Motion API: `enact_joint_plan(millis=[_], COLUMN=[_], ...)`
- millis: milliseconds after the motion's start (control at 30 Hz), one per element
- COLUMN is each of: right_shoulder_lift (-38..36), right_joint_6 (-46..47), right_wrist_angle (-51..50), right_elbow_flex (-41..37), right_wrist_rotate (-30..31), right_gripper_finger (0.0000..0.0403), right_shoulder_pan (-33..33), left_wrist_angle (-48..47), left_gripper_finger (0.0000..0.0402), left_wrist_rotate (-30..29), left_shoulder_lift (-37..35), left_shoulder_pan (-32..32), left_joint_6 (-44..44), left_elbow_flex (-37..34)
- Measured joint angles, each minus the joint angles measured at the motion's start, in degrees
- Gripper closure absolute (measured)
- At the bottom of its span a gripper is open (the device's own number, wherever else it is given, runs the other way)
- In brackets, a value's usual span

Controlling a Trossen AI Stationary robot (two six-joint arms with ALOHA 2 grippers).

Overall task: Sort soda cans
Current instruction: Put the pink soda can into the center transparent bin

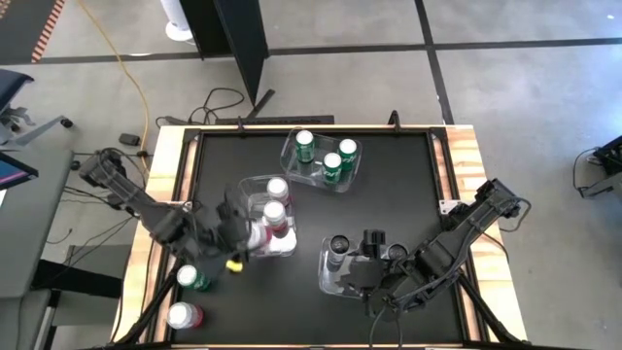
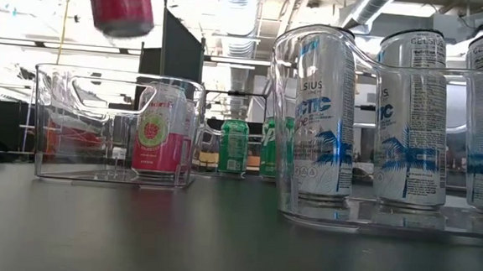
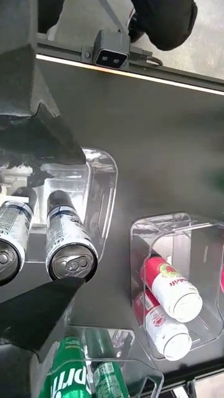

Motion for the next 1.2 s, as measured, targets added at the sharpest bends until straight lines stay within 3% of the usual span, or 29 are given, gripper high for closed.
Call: enact_joint_plan(millis=[200,400,733,1200], right_shoulder_lift=[0.0,0.0,0.0,0.0], right_joint_6=[-0.29,-1.55,-2.83,-2.83], right_wrist_angle=[-0.01,0.0,0.04,0.0], right_elbow_flex=[0.0,0.0,0.0,0.0], right_wrist_rotate=[0.0,0.0,0.04,1.47], right_gripper_finger=[0.0077,0.0077,0.0077,0.0077], right_shoulder_pan=[0.0,0.41,3.16,4.15], left_wrist_angle=[-10.1,-11.52,-2.57,14.96], left_gripper_finger=[0.0109,0.0109,0.0109,0.0109], left_wrist_rotate=[-0.07,-0.07,5.22,11.83], left_shoulder_lift=[-2.35,-2.11,-2.04,-1.98], left_shoulder_pan=[9.04,17.91,27.75,33.63], left_joint_6=[-3.92,-3.58,-1.79,-0.24], left_elbow_flex=[-0.01,-0.72,-10.69,-23.86])
